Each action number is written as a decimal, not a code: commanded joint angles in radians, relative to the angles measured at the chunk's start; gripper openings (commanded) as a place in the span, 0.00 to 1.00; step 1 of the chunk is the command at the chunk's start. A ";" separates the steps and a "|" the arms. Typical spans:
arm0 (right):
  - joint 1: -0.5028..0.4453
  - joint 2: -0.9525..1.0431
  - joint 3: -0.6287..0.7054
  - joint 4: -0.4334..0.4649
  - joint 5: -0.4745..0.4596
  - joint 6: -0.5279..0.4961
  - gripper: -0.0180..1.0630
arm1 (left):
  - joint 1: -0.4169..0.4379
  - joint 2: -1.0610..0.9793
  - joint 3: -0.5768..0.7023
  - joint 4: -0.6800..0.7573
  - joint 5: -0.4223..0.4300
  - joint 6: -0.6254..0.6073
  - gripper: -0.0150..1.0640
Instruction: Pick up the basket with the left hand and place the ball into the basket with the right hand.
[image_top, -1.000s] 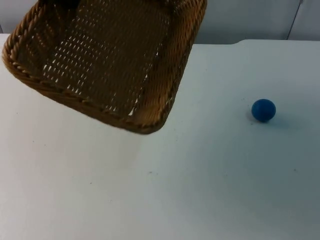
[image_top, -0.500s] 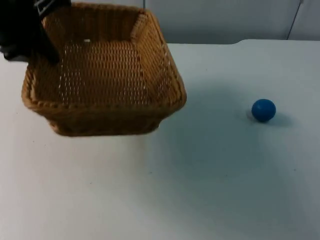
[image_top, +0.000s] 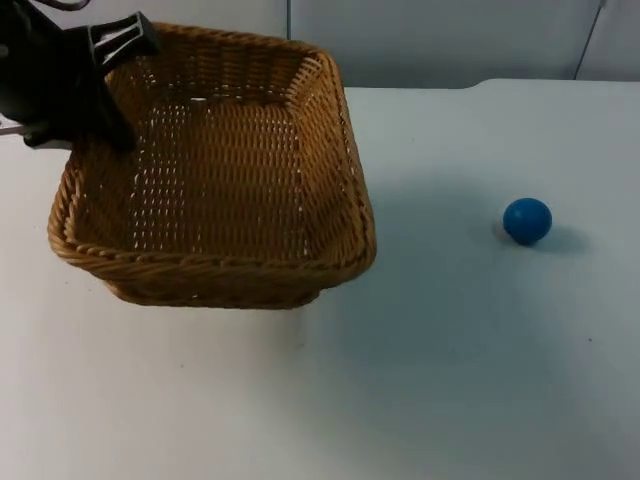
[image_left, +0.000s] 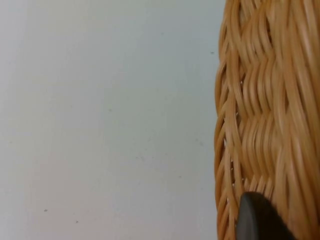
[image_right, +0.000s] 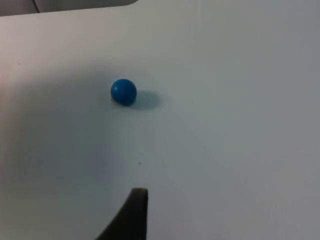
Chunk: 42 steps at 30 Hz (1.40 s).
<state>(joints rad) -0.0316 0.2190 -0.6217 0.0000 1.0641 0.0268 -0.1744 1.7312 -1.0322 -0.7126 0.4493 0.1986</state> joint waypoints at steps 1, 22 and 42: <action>0.009 0.131 -0.084 -0.041 -0.099 0.051 0.98 | -0.008 -0.013 0.000 -0.163 -0.002 0.108 0.01; 0.142 1.131 -0.429 -0.115 -0.500 0.069 0.98 | -0.008 -0.011 -0.002 -0.222 0.007 0.141 0.01; 0.246 1.762 -0.719 -0.125 -0.546 0.176 0.98 | -0.008 0.016 -0.075 -0.194 0.018 0.141 0.01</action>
<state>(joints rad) 0.2085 1.9435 -1.3323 -0.1305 0.5272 0.2022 -0.1744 1.7575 -1.0958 -0.9015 0.4630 0.3411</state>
